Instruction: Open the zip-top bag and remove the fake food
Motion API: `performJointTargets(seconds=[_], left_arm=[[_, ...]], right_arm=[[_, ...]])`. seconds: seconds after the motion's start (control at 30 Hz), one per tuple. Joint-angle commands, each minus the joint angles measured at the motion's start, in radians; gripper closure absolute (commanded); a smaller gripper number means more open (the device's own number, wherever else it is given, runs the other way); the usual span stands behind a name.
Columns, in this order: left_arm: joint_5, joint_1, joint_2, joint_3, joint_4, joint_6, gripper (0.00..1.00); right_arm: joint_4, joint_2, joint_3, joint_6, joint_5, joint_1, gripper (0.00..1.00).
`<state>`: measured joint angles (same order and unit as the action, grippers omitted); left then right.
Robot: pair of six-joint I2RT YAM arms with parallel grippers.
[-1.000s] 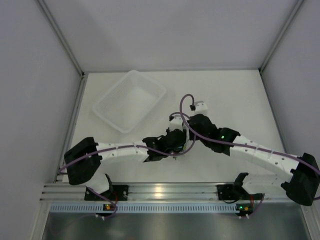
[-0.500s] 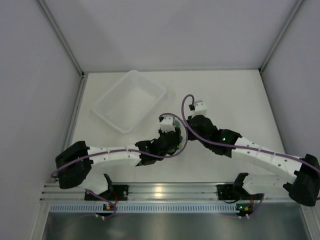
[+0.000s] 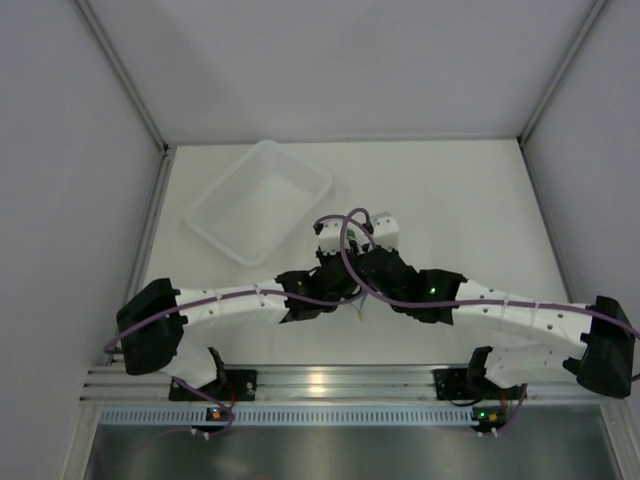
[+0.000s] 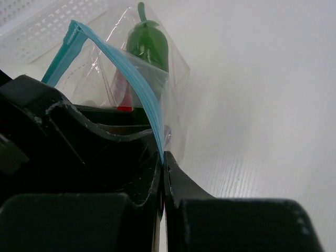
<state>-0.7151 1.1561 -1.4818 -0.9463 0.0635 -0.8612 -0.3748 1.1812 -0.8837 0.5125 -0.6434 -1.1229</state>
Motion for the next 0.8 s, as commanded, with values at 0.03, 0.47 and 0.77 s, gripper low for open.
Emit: performJointTargets(seconds=[0.03, 0.47, 0.77], left_arm=[[0.072, -0.027, 0.06, -0.023, -0.034, -0.065, 1.0], [0.391, -0.111, 0.259, 0.119, -0.036, -0.156, 1.0], [0.693, -0.151, 0.281, 0.141, -0.041, -0.108, 1.0]], right_arm=[[0.017, -0.012, -0.003, 0.021, -0.085, -0.023, 1.0], [0.068, -0.005, 0.043, -0.003, -0.188, 0.011, 1.0], [0.088, -0.008, 0.02, -0.075, -0.13, 0.101, 1.0]])
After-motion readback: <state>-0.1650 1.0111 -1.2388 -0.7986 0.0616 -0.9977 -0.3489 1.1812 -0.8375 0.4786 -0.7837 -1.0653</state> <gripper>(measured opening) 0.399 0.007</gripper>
